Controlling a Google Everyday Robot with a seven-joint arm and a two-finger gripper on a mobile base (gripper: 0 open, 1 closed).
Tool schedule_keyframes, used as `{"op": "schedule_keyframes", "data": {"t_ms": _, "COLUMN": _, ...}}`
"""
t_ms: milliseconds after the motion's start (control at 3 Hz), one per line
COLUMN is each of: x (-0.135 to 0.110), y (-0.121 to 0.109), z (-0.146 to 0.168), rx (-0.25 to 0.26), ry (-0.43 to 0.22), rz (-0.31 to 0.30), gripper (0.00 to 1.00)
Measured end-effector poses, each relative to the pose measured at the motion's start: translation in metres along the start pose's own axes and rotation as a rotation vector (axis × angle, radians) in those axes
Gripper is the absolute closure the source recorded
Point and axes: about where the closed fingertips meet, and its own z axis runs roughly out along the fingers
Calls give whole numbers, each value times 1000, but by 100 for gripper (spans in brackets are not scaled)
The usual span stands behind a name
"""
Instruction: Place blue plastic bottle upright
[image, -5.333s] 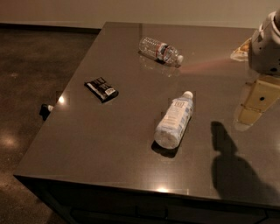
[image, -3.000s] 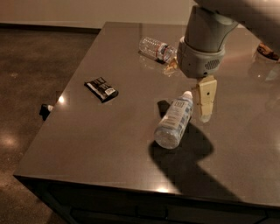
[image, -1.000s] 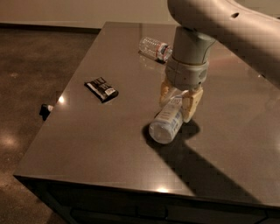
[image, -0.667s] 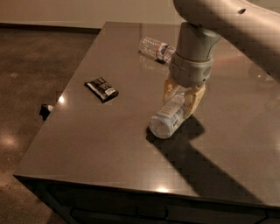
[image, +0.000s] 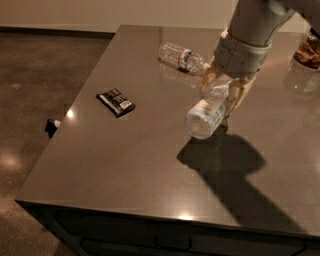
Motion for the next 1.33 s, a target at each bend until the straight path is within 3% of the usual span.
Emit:
{"op": "schedule_keyframes", "data": {"t_ms": 667, "x": 6, "y": -8, "z": 2, "rx": 79, "ry": -2, "rz": 29, "gripper": 100}}
{"op": "schedule_keyframes", "data": {"t_ms": 1000, "x": 29, "y": 2, "z": 6, "rx": 166, "ry": -15, "rz": 35, "gripper": 100}}
{"op": "schedule_keyframes", "data": {"t_ms": 1333, "x": 63, "y": 13, "z": 1, "rx": 298, "ry": 4, "rz": -57, "gripper": 100}}
